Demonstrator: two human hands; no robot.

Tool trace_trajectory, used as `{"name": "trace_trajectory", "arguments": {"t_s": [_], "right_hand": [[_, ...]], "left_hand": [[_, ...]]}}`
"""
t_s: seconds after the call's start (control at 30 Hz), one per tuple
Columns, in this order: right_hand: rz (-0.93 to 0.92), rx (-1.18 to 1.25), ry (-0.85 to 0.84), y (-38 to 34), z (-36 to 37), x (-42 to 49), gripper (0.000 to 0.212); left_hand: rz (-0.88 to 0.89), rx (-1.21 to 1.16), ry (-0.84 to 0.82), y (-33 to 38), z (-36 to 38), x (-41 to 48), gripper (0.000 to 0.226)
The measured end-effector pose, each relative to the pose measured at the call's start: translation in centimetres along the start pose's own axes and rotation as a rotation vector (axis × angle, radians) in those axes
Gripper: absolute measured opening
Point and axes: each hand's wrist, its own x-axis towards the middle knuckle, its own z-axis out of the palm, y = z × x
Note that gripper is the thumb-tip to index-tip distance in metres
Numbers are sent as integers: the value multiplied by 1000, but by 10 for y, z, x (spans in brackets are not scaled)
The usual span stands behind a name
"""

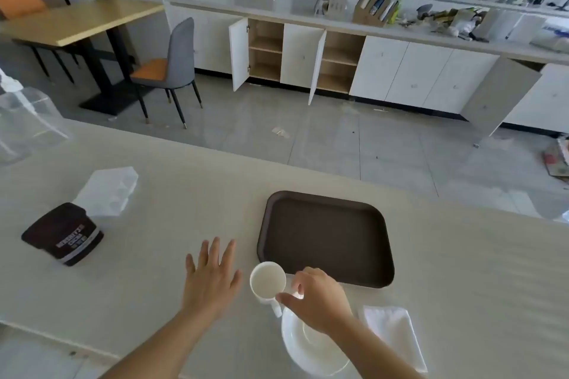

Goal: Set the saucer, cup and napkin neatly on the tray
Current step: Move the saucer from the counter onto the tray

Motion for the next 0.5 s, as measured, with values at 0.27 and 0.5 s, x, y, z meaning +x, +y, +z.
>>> {"name": "trace_trajectory", "arguments": {"t_s": [0.27,0.5], "right_hand": [[84,49,-100,-8,20,-7,47],[36,47,-109,-7,31,-10,43]], "left_hand": [[-117,0,-166,-10,33,-12,65],[-136,-56,-100,1,44,-12,81]]}}
